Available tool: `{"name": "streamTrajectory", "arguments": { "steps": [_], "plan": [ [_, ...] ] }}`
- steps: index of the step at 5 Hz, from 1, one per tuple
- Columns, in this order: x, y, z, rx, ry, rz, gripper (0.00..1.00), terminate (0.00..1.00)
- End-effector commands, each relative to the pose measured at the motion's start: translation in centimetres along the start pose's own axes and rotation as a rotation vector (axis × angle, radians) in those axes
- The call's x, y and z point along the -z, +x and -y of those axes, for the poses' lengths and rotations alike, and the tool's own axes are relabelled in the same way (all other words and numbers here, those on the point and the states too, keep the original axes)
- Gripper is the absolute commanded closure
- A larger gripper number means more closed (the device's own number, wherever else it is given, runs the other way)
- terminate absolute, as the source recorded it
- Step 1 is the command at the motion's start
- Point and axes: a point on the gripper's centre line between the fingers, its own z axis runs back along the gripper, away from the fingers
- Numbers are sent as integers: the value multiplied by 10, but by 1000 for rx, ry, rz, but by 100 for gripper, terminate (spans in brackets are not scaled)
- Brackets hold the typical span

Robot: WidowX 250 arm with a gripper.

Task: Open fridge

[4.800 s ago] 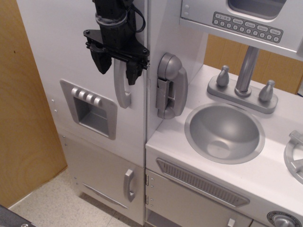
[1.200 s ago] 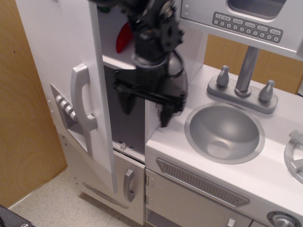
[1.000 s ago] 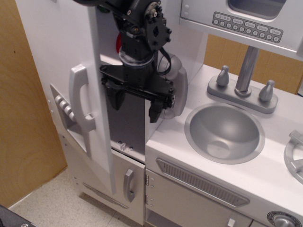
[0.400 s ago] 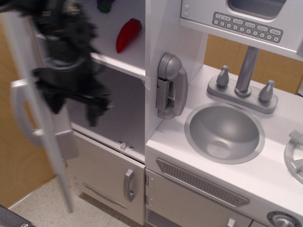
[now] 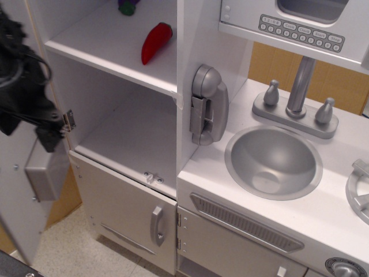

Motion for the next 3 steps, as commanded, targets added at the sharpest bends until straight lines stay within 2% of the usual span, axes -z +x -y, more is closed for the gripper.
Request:
{"name": "streamTrajectory", "arguments": {
  "steps": [1,2,3],
  "plan": [
    [19,35,-49,-78,56,14,0,0],
    [19,35,-49,-78,56,14,0,0],
    [19,35,-49,-78,56,14,0,100]
  ]
}}
